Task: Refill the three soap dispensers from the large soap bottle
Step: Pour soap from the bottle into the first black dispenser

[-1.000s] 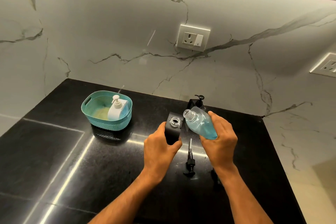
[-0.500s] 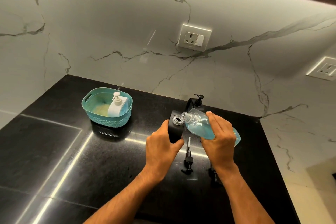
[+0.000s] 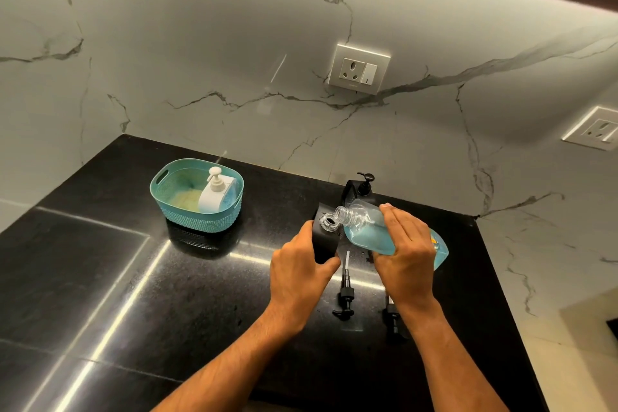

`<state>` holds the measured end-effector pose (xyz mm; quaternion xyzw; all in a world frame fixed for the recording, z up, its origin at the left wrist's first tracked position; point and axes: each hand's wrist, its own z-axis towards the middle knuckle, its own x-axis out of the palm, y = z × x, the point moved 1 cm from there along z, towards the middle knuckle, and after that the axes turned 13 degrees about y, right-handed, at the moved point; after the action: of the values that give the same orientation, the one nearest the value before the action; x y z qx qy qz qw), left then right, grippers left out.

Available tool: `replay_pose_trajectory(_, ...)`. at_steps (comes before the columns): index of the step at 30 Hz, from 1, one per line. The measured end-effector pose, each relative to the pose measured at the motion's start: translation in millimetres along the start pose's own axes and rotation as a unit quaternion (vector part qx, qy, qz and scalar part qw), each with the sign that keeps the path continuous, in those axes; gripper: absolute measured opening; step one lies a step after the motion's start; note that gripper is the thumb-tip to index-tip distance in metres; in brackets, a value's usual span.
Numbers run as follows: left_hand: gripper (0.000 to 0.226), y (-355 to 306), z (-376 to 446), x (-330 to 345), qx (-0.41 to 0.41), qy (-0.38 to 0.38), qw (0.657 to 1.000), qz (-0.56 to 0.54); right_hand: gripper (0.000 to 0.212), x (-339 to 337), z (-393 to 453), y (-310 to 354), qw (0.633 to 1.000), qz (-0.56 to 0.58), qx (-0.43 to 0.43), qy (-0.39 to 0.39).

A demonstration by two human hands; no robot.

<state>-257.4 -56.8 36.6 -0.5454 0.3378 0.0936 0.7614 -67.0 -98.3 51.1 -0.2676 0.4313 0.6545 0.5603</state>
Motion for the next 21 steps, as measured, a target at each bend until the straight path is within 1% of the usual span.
replay_pose_trajectory(21, 0.052, 3.1, 2.4, 3.2, -0.014, 0.013, 1.000, 0.009, 0.080, -1.2, 6.2, -0.5, 0.999, -0.035, -0.020, 0.023)
